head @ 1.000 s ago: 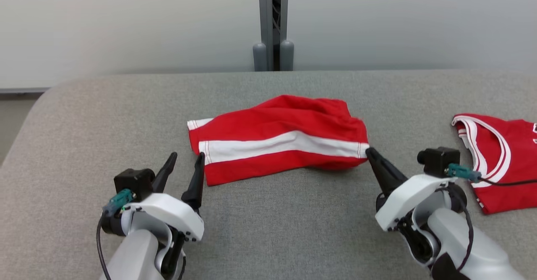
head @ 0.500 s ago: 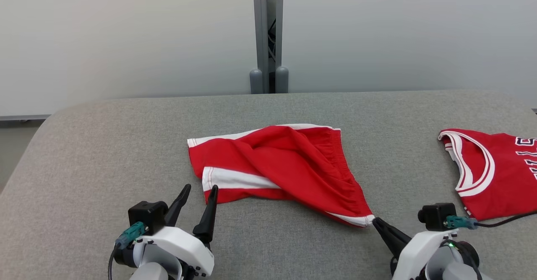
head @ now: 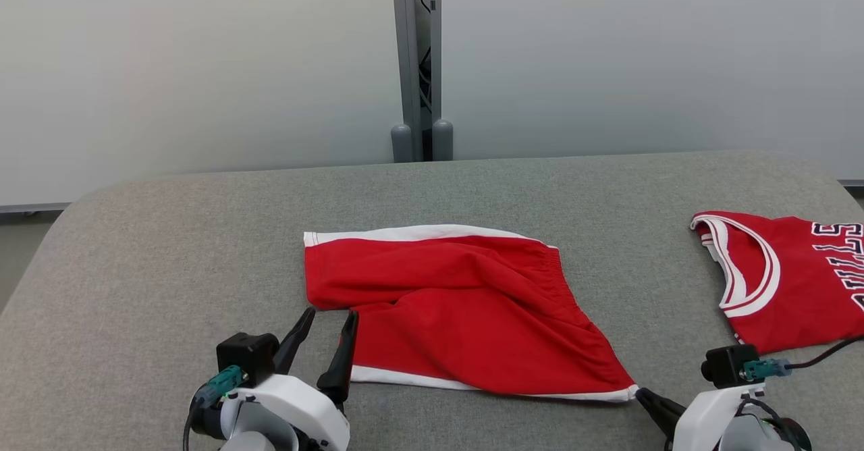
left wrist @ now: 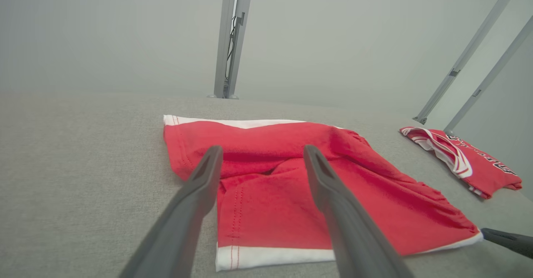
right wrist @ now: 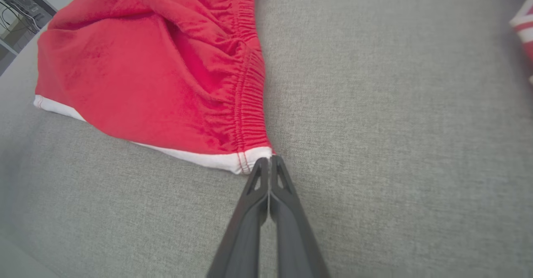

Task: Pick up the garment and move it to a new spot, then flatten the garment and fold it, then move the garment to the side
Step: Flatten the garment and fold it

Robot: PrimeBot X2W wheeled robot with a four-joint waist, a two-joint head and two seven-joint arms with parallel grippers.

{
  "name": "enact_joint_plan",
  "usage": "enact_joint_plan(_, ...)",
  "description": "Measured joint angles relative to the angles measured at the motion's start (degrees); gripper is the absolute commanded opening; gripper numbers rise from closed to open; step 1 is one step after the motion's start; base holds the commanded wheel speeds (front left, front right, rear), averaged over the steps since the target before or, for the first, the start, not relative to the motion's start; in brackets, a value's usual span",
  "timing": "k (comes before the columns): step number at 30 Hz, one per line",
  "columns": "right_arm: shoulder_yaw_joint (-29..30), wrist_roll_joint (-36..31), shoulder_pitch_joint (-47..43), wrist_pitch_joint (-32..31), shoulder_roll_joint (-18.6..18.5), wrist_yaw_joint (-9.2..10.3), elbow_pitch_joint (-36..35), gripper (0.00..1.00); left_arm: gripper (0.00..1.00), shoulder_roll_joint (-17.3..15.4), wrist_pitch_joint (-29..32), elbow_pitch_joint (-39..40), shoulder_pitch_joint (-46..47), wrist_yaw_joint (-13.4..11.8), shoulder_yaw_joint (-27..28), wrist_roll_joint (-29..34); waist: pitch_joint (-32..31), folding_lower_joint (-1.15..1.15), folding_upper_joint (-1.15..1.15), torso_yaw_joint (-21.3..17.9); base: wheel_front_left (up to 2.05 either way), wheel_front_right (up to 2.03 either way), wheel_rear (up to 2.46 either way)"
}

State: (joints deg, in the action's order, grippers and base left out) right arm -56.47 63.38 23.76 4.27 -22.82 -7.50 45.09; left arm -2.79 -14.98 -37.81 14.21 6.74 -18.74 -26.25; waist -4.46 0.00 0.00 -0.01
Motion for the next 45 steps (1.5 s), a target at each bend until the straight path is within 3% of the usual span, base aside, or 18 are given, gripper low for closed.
enact_joint_plan(1, -0.1, 0.35, -0.04, -0.15, 0.04, 0.0, 0.16, 0.0, 1.0, 0.0, -0.01, -0.11, -0.03, -0.01, -0.13, 0.02, 0.0, 0.0, 0.0, 0.02, 0.0, 0.0, 0.0)
enact_joint_plan(2, -0.16, 0.14, -0.04, 0.2, 0.04, 0.0, 0.27, 0.63, 1.0, 0.0, 0.0, -0.22, -0.07, -0.02, -0.3, 0.05, 0.01, 0.0, 0.0, 0.06, 0.0, 0.0, 0.0)
enact_joint_plan(3, -0.16, 0.16, -0.03, 0.4, 0.04, 0.0, 0.32, 1.0, 1.0, 0.0, 0.0, -0.3, -0.15, -0.09, -0.44, 0.07, 0.02, 0.0, 0.0, 0.11, 0.0, 0.0, 0.0)
enact_joint_plan(9, 1.14, 0.47, 0.97, 4.11, -0.35, 0.0, -0.13, 1.0, 1.0, 0.0, 0.0, -0.64, -0.58, -0.24, -0.71, 0.07, -0.14, 0.0, 0.0, 0.31, 0.0, 0.0, 0.0)
enact_joint_plan(15, 7.82, -2.19, 4.4, 10.44, -1.38, 0.0, -1.68, 1.0, 1.0, -0.03, -0.01, 1.92, -0.77, -0.78, 1.16, 0.45, -0.32, 0.0, 0.0, 0.62, 0.0, 0.0, 0.0)
enact_joint_plan(20, 27.3, -15.29, 3.18, 10.82, -0.74, 0.0, -10.74, 1.0, 1.0, -0.01, -0.01, 7.01, -2.02, -1.35, 3.89, 1.63, 0.1, 0.0, 0.0, 0.47, 0.0, 0.0, 0.0)
enact_joint_plan(23, 37.95, -25.44, -4.54, 10.87, 3.32, 0.0, -17.33, 1.0, 1.0, 0.05, -0.01, 10.72, -3.38, -1.34, 5.56, 2.31, 0.43, 0.0, 0.0, 0.52, 0.0, 0.0, 0.0)
enact_joint_plan(27, 46.11, -35.15, -13.42, 10.87, 9.26, 0.0, -23.97, 1.0, 1.0, -0.01, -0.01, 15.27, -5.64, -1.4, 8.58, 2.57, 0.91, 0.0, 0.0, 0.65, 0.0, 0.0, 0.0)
enact_joint_plan(32, 48.03, -43.22, -18.53, 10.87, 11.93, 0.0, -26.06, 1.0, 1.0, -0.01, 0.0, 16.82, -8.3, -1.42, 9.5, 5.38, 1.65, 0.0, 0.0, 0.35, 0.0, 0.0, 0.0)
enact_joint_plan(35, 48.48, -44.65, -19.22, 10.87, 13.13, 0.0, -26.26, 1.0, 1.0, -0.02, -0.01, 15.62, -8.5, -1.26, 8.82, 8.26, 2.18, 0.0, 0.0, 0.03, 0.0, 0.0, 0.0)
enact_joint_plan(45, 49.49, -46.14, -19.59, 10.87, 14.06, 0.0, -25.41, 1.0, 1.0, -1.1, -0.01, -1.74, -3.63, -0.26, 2.08, 18.63, 4.42, 0.0, 0.0, -1.93, 0.0, 0.0, 0.0)
